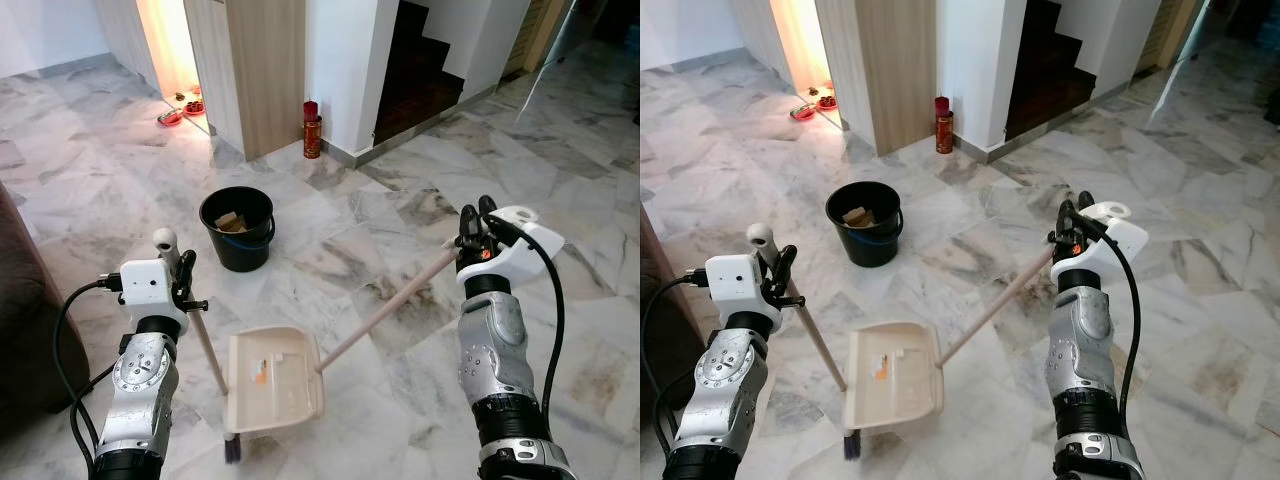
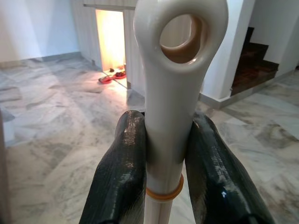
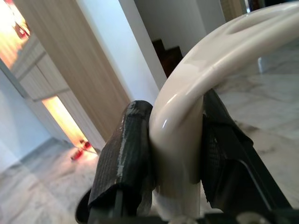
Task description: Sweep floor
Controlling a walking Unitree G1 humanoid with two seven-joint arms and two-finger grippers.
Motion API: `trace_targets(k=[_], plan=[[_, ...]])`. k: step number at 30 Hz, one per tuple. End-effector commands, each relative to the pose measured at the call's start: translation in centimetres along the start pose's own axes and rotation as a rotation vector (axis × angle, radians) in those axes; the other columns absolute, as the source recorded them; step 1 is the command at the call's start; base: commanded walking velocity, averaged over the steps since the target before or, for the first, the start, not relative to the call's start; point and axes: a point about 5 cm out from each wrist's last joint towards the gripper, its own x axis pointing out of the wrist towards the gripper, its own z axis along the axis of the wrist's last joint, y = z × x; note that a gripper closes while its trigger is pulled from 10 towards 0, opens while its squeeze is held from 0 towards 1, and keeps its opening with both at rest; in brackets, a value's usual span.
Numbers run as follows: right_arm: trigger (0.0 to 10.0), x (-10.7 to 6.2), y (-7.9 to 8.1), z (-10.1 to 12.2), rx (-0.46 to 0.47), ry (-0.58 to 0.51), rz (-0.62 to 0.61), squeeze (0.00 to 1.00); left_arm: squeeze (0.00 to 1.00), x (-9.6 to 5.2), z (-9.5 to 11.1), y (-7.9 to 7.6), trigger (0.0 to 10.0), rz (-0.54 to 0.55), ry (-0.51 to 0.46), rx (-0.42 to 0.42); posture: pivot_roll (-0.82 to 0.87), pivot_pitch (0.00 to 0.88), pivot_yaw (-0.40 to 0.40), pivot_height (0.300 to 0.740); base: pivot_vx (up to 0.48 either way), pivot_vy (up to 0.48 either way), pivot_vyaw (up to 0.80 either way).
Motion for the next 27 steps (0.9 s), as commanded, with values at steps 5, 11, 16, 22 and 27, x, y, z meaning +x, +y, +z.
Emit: trace_targets(k=[5, 11, 16, 22, 27], plan=[[10.0, 1.4, 2.2, 3.8, 0.06, -0.164, 0.072, 0.0, 0.0, 0.2, 0.8, 0.2, 10.0, 0.014, -0.038, 0.026, 0.06, 0.0, -0.023, 0.74, 0.0, 0.0, 0.0], [10.0, 1.5, 2.6, 4.4, 0.051, -0.186, 0.084, 0.0, 0.0, 0.1, 0.8, 0.4, 10.0, 0.033, -0.047, 0.072, 0.06, 0.0, -0.026, 0.74, 0.0, 0.0, 0.0], [10.0, 1.3, 2.4, 4.2, 0.05, -0.176, 0.082, 0.0, 0.0, 0.0, 0.9, 0.5, 10.0, 0.043, -0.049, 0.074, 0.06, 0.0, -0.027, 0.74, 0.103, 0.0, 0.0], [10.0, 1.3, 2.7, 4.4, 0.067, -0.182, 0.085, 0.0, 0.0, 0.1, 0.8, 0.7, 10.0, 0.055, -0.043, 0.085, 0.06, 0.0, -0.027, 0.74, 0.298, 0.0, 0.0], [10.0, 1.4, 3.2, 4.9, 0.059, -0.207, 0.107, 0.0, 0.0, 0.1, 0.6, 0.9, 10.0, 0.065, -0.031, 0.094, 0.06, 0.0, -0.027, 0.74, 0.321, 0.0, 0.0]])
